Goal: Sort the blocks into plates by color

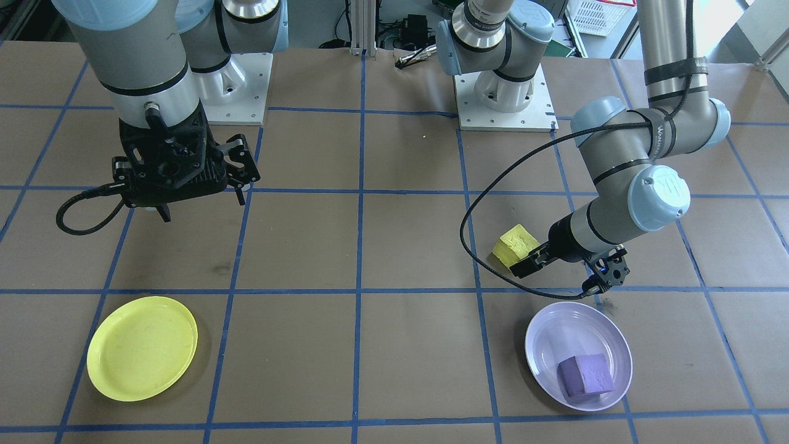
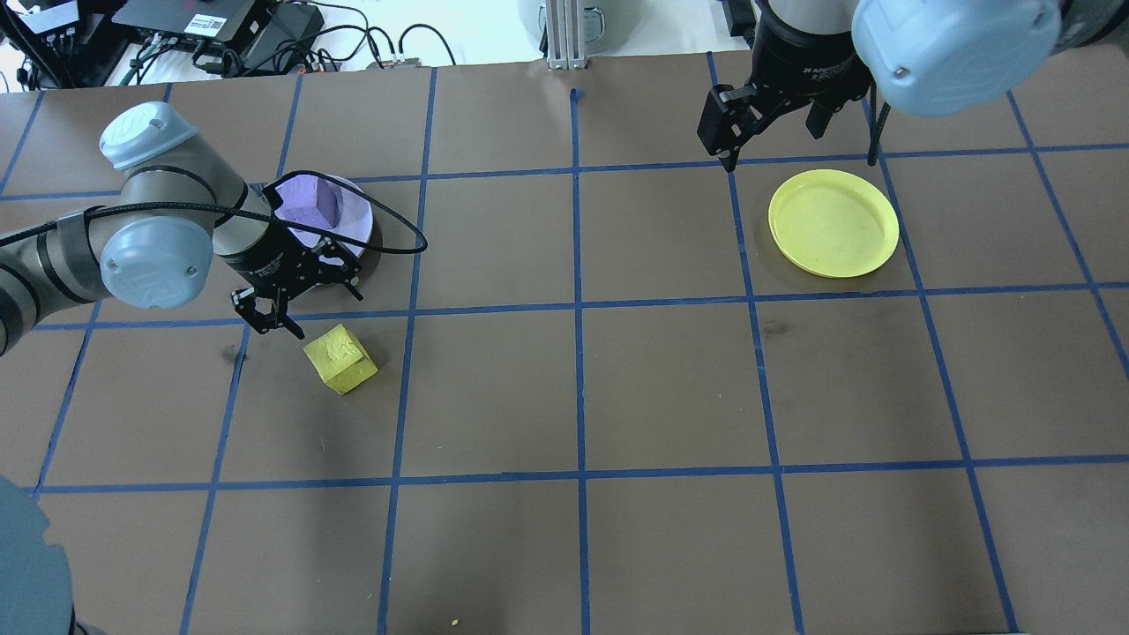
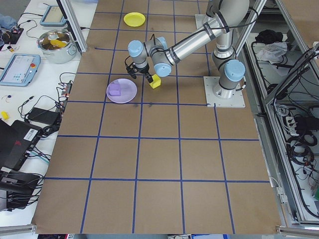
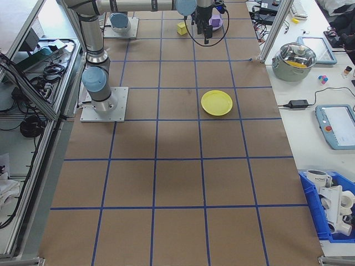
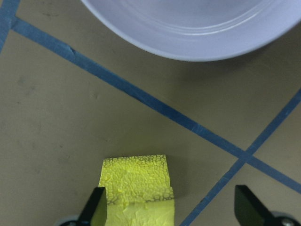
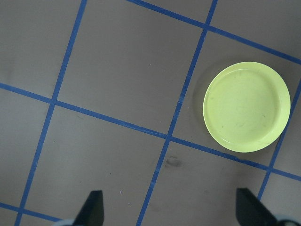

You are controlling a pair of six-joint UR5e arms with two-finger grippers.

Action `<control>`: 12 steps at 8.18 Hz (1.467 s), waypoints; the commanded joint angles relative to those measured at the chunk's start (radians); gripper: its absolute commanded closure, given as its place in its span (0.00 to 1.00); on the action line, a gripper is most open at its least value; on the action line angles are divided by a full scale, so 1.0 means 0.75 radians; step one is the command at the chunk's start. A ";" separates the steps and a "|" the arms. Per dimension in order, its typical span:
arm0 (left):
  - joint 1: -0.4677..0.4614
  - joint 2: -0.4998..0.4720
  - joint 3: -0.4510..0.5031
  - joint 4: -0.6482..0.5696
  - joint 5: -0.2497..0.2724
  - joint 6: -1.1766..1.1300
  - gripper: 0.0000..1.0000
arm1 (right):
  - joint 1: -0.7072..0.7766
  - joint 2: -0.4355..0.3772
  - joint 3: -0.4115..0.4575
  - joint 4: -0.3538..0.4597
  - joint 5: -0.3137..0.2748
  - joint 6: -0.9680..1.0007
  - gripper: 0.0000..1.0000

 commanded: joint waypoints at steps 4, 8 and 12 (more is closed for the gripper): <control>0.012 -0.024 -0.077 0.000 0.006 0.056 0.05 | -0.002 0.000 0.000 0.000 0.000 0.000 0.00; 0.012 -0.040 -0.069 -0.065 0.071 0.054 0.05 | 0.000 0.000 0.002 0.000 -0.002 0.000 0.00; 0.006 -0.055 -0.065 -0.168 0.133 0.056 0.06 | 0.000 0.000 0.002 0.000 0.000 0.000 0.00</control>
